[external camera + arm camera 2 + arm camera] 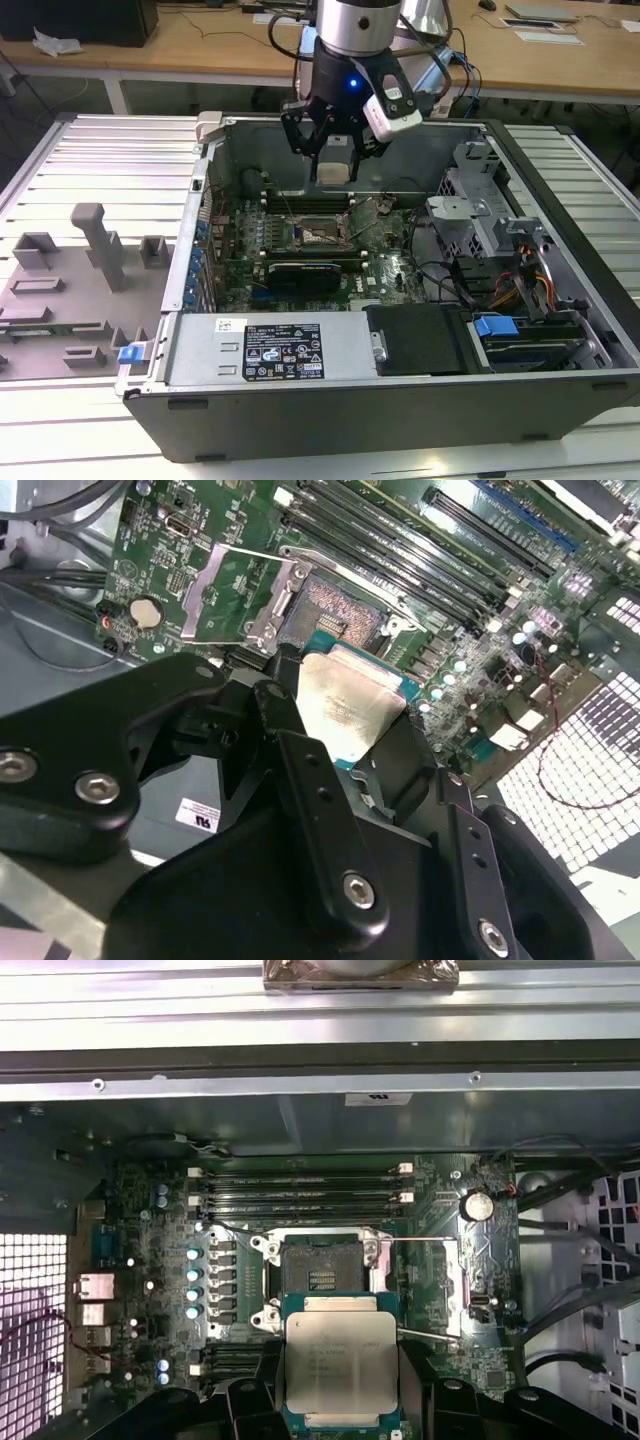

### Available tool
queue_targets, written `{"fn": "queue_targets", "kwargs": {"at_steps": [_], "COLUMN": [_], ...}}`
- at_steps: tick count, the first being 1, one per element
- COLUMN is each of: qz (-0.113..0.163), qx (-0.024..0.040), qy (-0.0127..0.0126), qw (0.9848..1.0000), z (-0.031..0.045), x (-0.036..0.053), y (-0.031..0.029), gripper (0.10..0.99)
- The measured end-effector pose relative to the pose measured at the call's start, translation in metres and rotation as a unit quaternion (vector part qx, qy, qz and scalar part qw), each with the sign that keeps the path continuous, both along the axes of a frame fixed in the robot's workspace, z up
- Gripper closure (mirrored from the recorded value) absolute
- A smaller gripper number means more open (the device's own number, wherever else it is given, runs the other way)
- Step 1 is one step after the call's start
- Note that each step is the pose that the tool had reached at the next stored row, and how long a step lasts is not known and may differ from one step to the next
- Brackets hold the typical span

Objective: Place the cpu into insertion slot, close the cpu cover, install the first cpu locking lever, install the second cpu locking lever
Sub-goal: 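Place the cpu into insertion slot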

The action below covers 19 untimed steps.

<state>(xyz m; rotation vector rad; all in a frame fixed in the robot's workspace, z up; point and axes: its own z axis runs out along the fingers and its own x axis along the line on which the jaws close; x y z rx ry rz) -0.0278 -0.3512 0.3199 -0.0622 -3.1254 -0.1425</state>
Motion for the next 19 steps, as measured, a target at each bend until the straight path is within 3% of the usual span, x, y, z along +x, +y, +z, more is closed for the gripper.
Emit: {"fn": "queue_targets", "kwargs": {"at_steps": [5, 12, 19], "qz": [-0.050, -0.117, -0.188], "qx": [0.0000, 0.0000, 0.0000], "qy": [0.0000, 0.0000, 0.0000], "qw": [0.9988, 0.9931, 0.9822], "z": [-0.0025, -0.0048, -0.0070], "x": [0.0000, 0.0000, 0.0000], "y": [0.0000, 0.0000, 0.0000], "gripper": [0.545, 0.545, 0.545]}}
